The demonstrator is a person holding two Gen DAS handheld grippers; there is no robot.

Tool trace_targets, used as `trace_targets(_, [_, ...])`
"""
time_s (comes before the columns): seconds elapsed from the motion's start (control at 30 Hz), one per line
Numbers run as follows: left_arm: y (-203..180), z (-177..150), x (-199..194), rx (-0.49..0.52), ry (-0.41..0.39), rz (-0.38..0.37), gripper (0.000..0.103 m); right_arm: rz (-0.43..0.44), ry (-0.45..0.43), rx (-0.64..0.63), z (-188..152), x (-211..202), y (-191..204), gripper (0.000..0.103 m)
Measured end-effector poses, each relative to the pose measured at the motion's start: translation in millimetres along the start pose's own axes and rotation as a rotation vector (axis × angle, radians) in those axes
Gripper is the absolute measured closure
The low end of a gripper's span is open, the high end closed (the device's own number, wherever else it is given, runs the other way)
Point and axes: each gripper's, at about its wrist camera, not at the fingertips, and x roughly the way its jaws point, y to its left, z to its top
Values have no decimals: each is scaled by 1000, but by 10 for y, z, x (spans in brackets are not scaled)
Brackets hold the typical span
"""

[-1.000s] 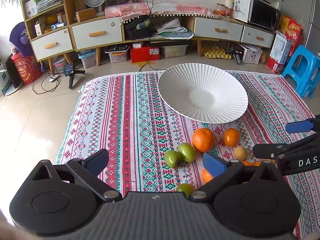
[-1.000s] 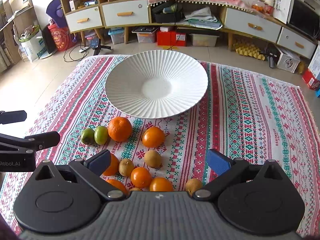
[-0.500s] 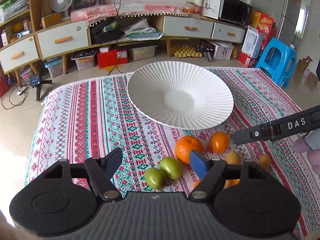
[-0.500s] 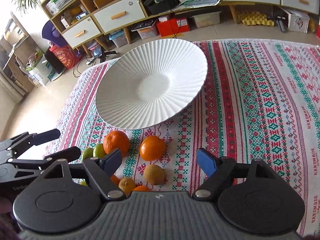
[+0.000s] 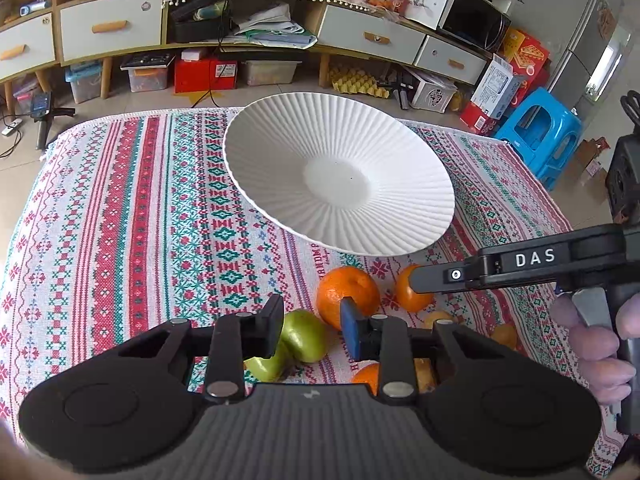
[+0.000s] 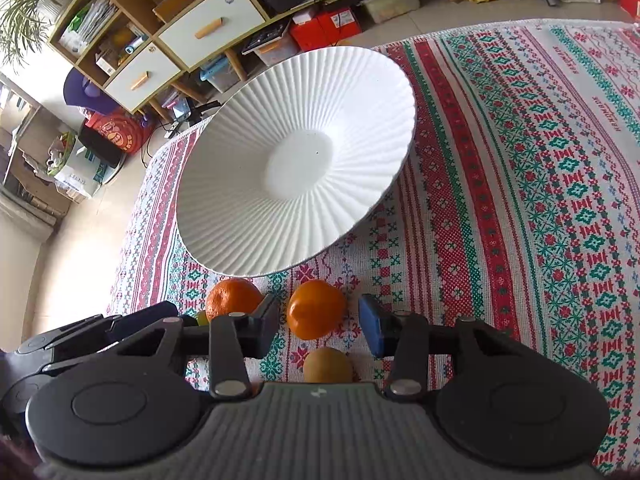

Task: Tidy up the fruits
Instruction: 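Grasp a tangerine with the left tool while the right tool grasps another tangerine, then carry both held tangerines up and over the white bowl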

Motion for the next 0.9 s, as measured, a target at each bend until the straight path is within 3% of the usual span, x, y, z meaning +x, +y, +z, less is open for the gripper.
trace_targets(0.17, [-82,26,67,1,-6,-42,70,-3,8,26,-22,26,-21,68])
trace_targets(0.33, [-175,10,152,42,8,-19,69,22,19,62,-15,60,-20,71])
trace_targets(0.6, [-266,-2,244,99,-17,35,54,39,18,89,-9,83,-15,74])
trace_targets(0.9, [-407,-27,307,185,-21,72,53,-18,8,78,-16,-24,-45,74])
